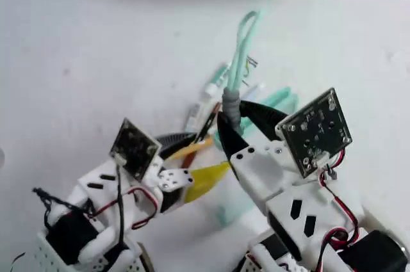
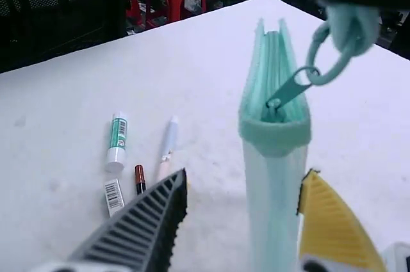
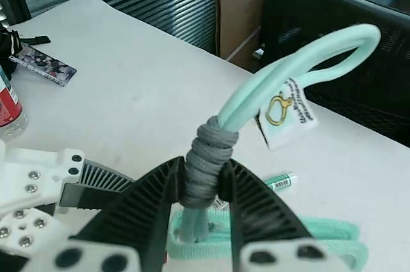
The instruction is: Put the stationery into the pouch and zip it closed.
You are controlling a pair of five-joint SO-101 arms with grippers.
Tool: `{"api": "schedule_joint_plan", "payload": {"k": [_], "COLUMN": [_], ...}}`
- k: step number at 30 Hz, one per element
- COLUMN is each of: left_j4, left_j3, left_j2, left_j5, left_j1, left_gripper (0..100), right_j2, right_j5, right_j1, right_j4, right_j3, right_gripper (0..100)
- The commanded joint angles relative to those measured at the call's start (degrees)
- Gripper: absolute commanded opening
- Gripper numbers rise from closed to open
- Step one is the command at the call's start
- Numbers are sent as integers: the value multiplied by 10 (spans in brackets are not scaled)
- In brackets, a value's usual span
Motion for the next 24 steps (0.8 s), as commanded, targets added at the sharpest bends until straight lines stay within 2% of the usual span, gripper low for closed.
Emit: {"api": "schedule_joint_plan", "payload": {"k": [1, 7, 15, 18, 22, 24], "left_j4": [-34, -115, -125, -125, -125, -125], "left_j3": [-28, 49, 59, 59, 56, 58], "left_j2": [38, 51, 51, 51, 51, 51], "left_j5": [32, 42, 40, -14, -67, -80], "left_j1": [11, 66, 97, 116, 134, 149], "left_gripper": [290, 290, 284, 202, 18, 43], "right_j2": [-14, -15, -61, -89, -102, -101], "right_j5": [-3, -4, -3, -3, -3, -3], "right_j1": [-6, -6, -6, -3, -2, -1], "right_j4": [-15, -5, 43, 43, 43, 42], "right_j3": [0, 1, 2, 3, 3, 4], "right_gripper": [17, 17, 17, 17, 17, 17]}}
